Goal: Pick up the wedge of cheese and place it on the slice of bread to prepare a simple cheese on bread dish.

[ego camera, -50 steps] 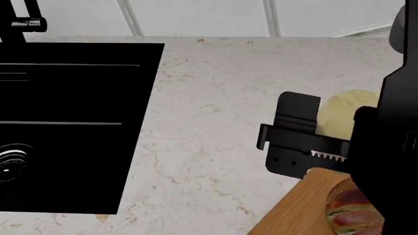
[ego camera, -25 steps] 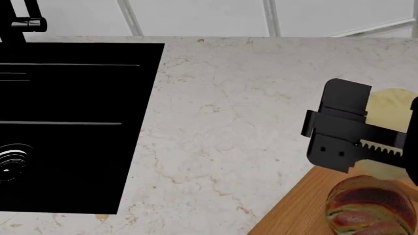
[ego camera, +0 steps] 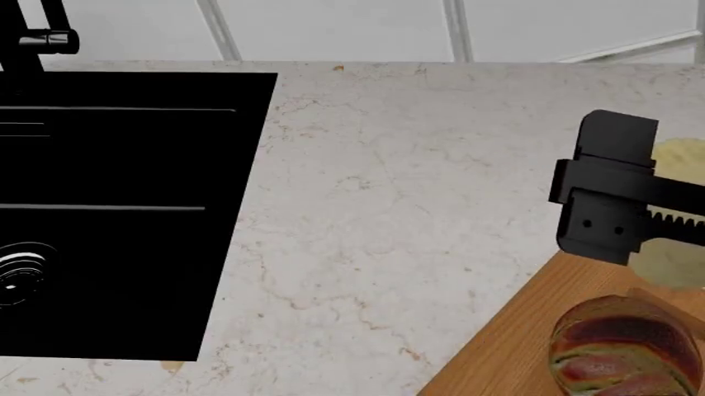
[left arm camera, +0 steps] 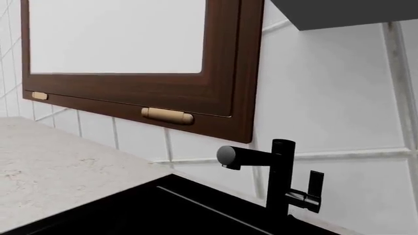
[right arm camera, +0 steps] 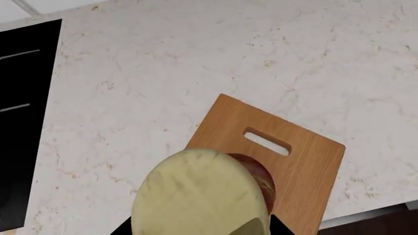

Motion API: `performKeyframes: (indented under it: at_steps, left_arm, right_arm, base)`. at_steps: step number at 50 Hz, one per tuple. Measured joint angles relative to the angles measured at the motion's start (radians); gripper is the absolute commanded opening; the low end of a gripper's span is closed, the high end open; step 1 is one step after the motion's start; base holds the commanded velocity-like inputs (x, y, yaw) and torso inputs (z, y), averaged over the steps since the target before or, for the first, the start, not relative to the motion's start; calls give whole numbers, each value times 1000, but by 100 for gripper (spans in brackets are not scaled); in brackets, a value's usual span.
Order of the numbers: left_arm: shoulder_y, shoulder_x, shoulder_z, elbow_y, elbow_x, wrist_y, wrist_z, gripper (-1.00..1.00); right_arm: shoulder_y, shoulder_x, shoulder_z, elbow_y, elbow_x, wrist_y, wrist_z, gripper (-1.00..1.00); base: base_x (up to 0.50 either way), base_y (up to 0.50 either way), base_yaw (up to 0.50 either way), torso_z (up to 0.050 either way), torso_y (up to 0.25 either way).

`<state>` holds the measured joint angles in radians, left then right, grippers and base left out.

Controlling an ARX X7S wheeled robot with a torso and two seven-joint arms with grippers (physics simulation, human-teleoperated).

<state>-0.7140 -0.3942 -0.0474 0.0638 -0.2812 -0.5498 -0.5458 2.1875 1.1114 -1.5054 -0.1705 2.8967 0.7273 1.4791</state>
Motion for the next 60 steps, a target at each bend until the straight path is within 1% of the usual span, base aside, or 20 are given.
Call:
performKeyframes:
  at_steps: [11,32,43,60]
  left_arm:
    - [-1,-1,1,-1,-1,-1,-2,100]
    - [-1,-3,2,-2,-1,2,-8,100]
    - [-2,-3,4,-3,-1,0,-10,100]
    - [-2,-5,5,-3,-5,1,-10,100]
  right_arm:
    - [-59,-4,-12,35,-41,22,-79,-100]
    - [-137,-10,-26,86,-107,45,-174,-100]
    - [-161,-17,-33,129,-147,64,-205,-100]
    - [-207,-28,-42,136,-175,53,-237,-100]
  base:
    - [0,0,0,0,0]
    - [0,0,0,0,0]
    - [0,0,0,0,0]
    - [0,0,0,0,1]
